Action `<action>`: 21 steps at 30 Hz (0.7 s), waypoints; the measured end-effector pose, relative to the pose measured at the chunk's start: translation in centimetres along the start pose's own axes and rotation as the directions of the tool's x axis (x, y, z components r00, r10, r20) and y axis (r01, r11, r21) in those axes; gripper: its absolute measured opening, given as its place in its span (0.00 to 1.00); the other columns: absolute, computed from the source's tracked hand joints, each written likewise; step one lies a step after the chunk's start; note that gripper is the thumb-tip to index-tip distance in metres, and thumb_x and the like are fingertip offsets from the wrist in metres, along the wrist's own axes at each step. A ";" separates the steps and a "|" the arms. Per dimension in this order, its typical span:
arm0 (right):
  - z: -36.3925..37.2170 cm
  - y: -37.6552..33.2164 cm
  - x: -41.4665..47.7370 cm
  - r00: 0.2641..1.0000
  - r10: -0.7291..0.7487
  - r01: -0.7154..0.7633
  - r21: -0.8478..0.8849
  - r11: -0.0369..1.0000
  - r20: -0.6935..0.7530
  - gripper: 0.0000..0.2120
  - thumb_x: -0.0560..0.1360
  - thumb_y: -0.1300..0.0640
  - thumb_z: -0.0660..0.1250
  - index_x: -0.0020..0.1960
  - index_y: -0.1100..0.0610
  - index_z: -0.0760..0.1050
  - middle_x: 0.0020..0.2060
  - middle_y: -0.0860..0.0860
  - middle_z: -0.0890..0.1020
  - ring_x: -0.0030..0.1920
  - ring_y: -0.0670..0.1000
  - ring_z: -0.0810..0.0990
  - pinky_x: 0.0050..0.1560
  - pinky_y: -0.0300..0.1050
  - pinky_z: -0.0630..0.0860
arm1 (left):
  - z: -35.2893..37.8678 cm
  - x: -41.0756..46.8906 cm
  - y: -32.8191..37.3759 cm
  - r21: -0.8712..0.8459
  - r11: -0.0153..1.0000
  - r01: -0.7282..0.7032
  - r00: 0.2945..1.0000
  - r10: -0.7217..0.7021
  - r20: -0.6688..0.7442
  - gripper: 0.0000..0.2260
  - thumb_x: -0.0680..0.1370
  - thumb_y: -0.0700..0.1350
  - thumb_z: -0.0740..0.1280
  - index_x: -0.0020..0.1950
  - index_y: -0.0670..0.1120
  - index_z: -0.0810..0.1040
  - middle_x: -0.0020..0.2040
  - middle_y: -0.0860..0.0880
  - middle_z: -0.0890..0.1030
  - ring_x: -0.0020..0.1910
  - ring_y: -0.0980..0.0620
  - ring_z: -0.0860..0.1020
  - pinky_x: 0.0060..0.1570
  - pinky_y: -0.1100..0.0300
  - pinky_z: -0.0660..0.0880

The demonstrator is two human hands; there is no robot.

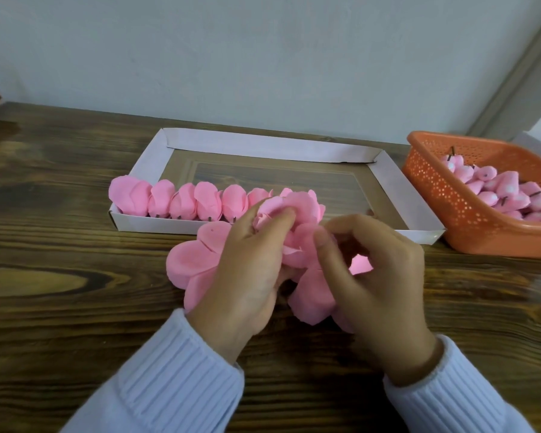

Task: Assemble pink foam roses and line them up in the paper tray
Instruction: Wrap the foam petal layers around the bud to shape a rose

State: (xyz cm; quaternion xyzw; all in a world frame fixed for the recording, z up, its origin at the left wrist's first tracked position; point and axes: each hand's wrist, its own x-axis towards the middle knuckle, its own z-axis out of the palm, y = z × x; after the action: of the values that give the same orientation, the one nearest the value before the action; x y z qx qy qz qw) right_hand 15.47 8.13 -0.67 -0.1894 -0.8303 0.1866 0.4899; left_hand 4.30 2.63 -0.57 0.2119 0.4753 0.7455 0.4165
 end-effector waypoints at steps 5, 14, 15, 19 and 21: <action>0.1 0.3 0.1 0.975 0.216 -0.209 0.109 0.972 -0.053 0.04 0.73 0.59 0.69 0.40 0.53 0.77 0.27 0.48 0.77 0.28 0.47 0.76 0.30 0.35 0.71 | 0.0 -0.3 -0.3 0.022 0.999 0.028 0.995 -0.030 0.098 0.13 0.76 0.50 0.67 0.54 0.41 0.80 0.33 0.47 0.83 0.31 0.53 0.82 0.37 0.55 0.81; -0.1 0.3 0.1 0.964 0.253 -0.241 0.139 0.960 -0.076 0.08 0.73 0.60 0.69 0.48 0.50 0.73 0.28 0.47 0.77 0.24 0.42 0.73 0.28 0.29 0.66 | 0.1 -0.7 0.2 0.046 0.996 0.072 0.966 -0.081 0.244 0.29 0.69 0.56 0.67 0.62 0.37 0.76 0.45 0.38 0.84 0.44 0.48 0.83 0.47 0.54 0.81; -0.1 0.4 0.1 0.963 0.259 -0.246 0.144 0.958 -0.075 0.07 0.73 0.60 0.68 0.48 0.51 0.73 0.27 0.47 0.76 0.24 0.42 0.72 0.28 0.29 0.66 | 0.2 -0.8 0.4 0.044 0.996 0.075 0.956 -0.084 0.280 0.30 0.69 0.56 0.68 0.63 0.37 0.75 0.45 0.40 0.84 0.45 0.49 0.83 0.49 0.54 0.81; -0.4 0.6 0.3 0.957 0.282 -0.264 0.190 0.945 -0.070 0.08 0.72 0.63 0.68 0.47 0.51 0.74 0.25 0.50 0.74 0.24 0.43 0.69 0.28 0.32 0.65 | -0.4 -0.6 0.3 0.134 0.988 0.081 0.914 -0.128 0.385 0.28 0.69 0.44 0.74 0.66 0.38 0.73 0.57 0.40 0.82 0.57 0.46 0.81 0.61 0.46 0.76; -0.5 0.6 0.4 0.956 0.285 -0.267 0.196 0.944 -0.070 0.09 0.72 0.63 0.68 0.46 0.50 0.74 0.26 0.53 0.74 0.24 0.45 0.69 0.28 0.35 0.66 | -0.6 -0.6 0.2 0.193 0.977 0.087 0.894 -0.162 0.417 0.31 0.66 0.36 0.74 0.68 0.40 0.71 0.60 0.38 0.80 0.61 0.42 0.79 0.64 0.42 0.73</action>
State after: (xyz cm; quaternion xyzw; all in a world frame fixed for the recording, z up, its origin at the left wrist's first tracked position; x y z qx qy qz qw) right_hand 15.86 8.94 -0.45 -0.2665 -0.7498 0.3199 0.5142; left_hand 4.10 1.73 -0.62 0.3750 0.4459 0.6087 0.5385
